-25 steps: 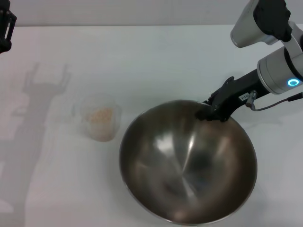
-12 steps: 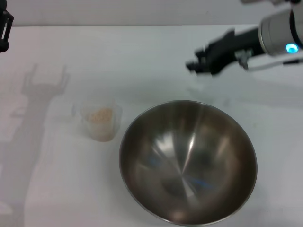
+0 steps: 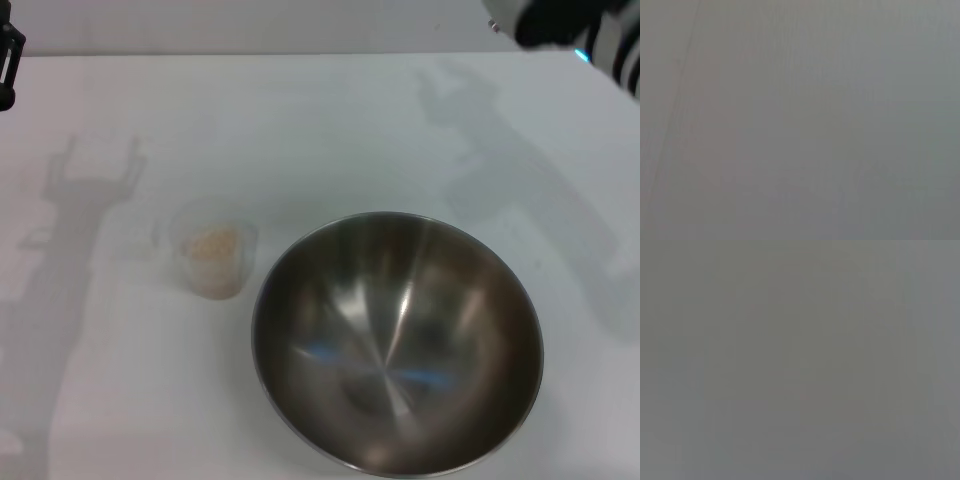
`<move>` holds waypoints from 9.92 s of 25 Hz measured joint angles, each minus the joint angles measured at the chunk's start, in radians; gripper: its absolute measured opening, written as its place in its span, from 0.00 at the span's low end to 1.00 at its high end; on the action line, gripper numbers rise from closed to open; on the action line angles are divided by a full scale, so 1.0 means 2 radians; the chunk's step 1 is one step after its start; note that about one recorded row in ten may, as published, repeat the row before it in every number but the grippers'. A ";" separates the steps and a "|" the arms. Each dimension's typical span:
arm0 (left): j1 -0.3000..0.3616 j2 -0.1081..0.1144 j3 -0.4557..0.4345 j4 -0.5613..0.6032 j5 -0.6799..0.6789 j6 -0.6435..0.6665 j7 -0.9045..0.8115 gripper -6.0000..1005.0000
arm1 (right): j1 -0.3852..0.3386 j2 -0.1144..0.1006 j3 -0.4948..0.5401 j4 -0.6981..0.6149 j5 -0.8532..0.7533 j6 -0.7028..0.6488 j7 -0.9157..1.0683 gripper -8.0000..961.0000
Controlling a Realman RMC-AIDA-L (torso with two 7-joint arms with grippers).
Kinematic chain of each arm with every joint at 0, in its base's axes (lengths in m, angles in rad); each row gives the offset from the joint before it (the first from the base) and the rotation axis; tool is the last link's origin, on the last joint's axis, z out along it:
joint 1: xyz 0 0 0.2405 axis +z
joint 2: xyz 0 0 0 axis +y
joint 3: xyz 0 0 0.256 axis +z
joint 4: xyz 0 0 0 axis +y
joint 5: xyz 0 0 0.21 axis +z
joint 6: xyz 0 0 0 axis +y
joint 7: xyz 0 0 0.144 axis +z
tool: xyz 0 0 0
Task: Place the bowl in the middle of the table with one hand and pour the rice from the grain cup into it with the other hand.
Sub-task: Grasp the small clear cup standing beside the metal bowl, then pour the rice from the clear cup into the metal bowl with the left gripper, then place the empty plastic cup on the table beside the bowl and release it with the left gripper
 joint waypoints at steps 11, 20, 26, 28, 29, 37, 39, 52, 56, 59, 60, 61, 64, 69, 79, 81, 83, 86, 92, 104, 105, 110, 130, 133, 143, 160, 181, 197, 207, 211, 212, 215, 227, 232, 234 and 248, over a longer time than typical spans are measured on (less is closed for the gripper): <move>-0.001 0.000 0.000 0.004 0.000 0.000 -0.002 0.80 | -0.023 -0.003 -0.129 0.386 0.079 -0.751 0.362 0.38; 0.033 0.000 0.032 0.001 0.004 0.029 -0.003 0.80 | 0.018 -0.025 -0.069 0.602 0.023 -0.778 0.697 0.38; 0.070 -0.001 0.091 -0.001 0.004 0.037 -0.004 0.80 | 0.045 -0.033 -0.065 0.673 0.016 -0.770 0.711 0.38; 0.079 -0.001 0.110 -0.001 0.005 0.037 -0.003 0.80 | 0.048 -0.034 -0.065 0.677 0.015 -0.768 0.708 0.38; 0.079 -0.001 0.110 -0.001 0.005 0.037 -0.003 0.80 | 0.051 -0.035 -0.066 0.680 0.015 -0.766 0.707 0.38; 0.110 -0.003 0.173 -0.003 0.002 0.022 0.000 0.80 | 0.073 -0.040 -0.070 0.701 0.013 -0.750 0.704 0.38; 0.113 -0.003 0.179 -0.003 0.001 0.016 0.000 0.80 | 0.075 -0.041 -0.070 0.704 0.013 -0.748 0.695 0.38; 0.112 -0.003 0.208 -0.014 0.001 -0.078 0.003 0.80 | 0.077 -0.041 -0.071 0.703 0.011 -0.742 0.672 0.38; 0.109 -0.003 0.206 -0.011 0.001 -0.092 0.003 0.80 | 0.077 -0.041 -0.071 0.702 0.011 -0.739 0.672 0.38; 0.105 -0.003 0.206 -0.009 0.001 -0.104 0.004 0.80 | 0.077 -0.041 -0.071 0.701 0.011 -0.737 0.672 0.38; 0.105 -0.003 0.205 -0.009 0.001 -0.107 0.004 0.80 | 0.077 -0.041 -0.071 0.701 0.011 -0.737 0.672 0.38; 0.104 -0.003 0.204 -0.009 0.001 -0.111 0.004 0.80 | 0.078 -0.041 -0.071 0.701 0.011 -0.737 0.672 0.38; 0.101 -0.003 0.203 -0.008 0.001 -0.116 0.004 0.80 | 0.080 -0.040 -0.071 0.701 0.011 -0.736 0.672 0.38; 0.093 -0.002 0.203 -0.004 0.001 -0.127 0.004 0.80 | 0.081 -0.039 -0.071 0.701 0.011 -0.736 0.672 0.38; 0.075 -0.002 0.200 0.007 0.001 -0.146 0.004 0.79 | 0.082 -0.038 -0.071 0.701 0.011 -0.736 0.672 0.38; 0.072 -0.002 0.198 0.008 0.000 -0.150 0.004 0.79 | 0.082 -0.038 -0.070 0.701 0.011 -0.736 0.672 0.38; 0.069 -0.003 0.195 0.011 0.000 -0.156 0.004 0.78 | 0.082 -0.038 -0.070 0.701 0.011 -0.736 0.672 0.38; 0.066 -0.003 0.193 0.011 0.000 -0.159 0.004 0.78 | 0.081 -0.037 -0.068 0.701 0.011 -0.736 0.672 0.38; 0.061 -0.003 0.185 0.011 0.000 -0.163 0.004 0.77 | 0.081 -0.037 -0.069 0.701 0.011 -0.736 0.672 0.38; 0.059 -0.003 0.184 0.006 0.000 -0.169 0.004 0.75 | 0.086 -0.037 -0.071 0.701 0.011 -0.731 0.672 0.38; 0.058 -0.003 0.184 0.005 0.000 -0.169 0.004 0.71 | 0.086 -0.037 -0.071 0.701 0.011 -0.731 0.672 0.38; 0.058 -0.003 0.185 0.005 0.000 -0.169 0.004 0.53 | 0.087 -0.037 -0.070 0.702 0.011 -0.730 0.672 0.38; 0.055 -0.003 0.185 -0.033 0.003 -0.117 0.142 0.03 | 0.090 -0.044 -0.067 0.700 0.012 -0.733 0.675 0.38; 0.039 -0.003 0.195 -0.027 0.004 -0.027 0.230 0.03 | 0.095 -0.049 -0.067 0.700 0.013 -0.733 0.674 0.38; -0.018 -0.004 0.337 0.020 0.005 0.094 0.524 0.04 | 0.108 -0.057 -0.066 0.703 0.013 -0.731 0.654 0.38; -0.040 -0.003 0.403 0.062 0.069 0.102 0.815 0.06 | 0.105 -0.044 -0.067 0.700 0.015 -0.730 0.596 0.38; -0.055 -0.002 0.407 0.085 0.071 0.081 0.883 0.08 | 0.107 -0.034 -0.057 0.700 0.017 -0.731 0.564 0.38; -0.031 0.000 0.318 0.053 0.065 0.120 0.665 0.10 | 0.119 -0.030 -0.052 0.688 0.017 -0.709 0.563 0.38; 0.016 -0.003 0.143 -0.007 0.065 0.060 0.352 0.11 | 0.135 -0.043 -0.077 0.666 0.006 -0.671 0.601 0.38; 0.032 -0.003 0.118 -0.035 0.063 -0.010 0.281 0.12 | 0.142 -0.048 -0.075 0.664 0.005 -0.661 0.620 0.38; 0.035 -0.003 0.114 -0.044 0.058 -0.043 0.256 0.12 | 0.142 -0.048 -0.075 0.664 0.005 -0.661 0.620 0.38; 0.033 -0.003 0.112 -0.048 0.034 -0.085 0.218 0.12 | 0.143 -0.051 -0.077 0.660 0.002 -0.664 0.620 0.38; -0.004 -0.004 0.103 -0.038 -0.017 -0.230 0.171 0.13 | 0.130 -0.053 -0.050 0.654 -0.001 -0.681 0.623 0.38; -0.007 -0.004 0.101 -0.031 -0.019 -0.249 0.157 0.14 | 0.129 -0.053 -0.048 0.653 -0.001 -0.684 0.621 0.38; -0.007 -0.004 0.099 -0.029 -0.020 -0.256 0.156 0.14 | 0.128 -0.052 -0.048 0.653 -0.001 -0.684 0.621 0.38; -0.013 -0.002 0.094 -0.009 -0.020 -0.274 0.085 0.15 | 0.118 -0.050 -0.048 0.654 -0.001 -0.697 0.627 0.38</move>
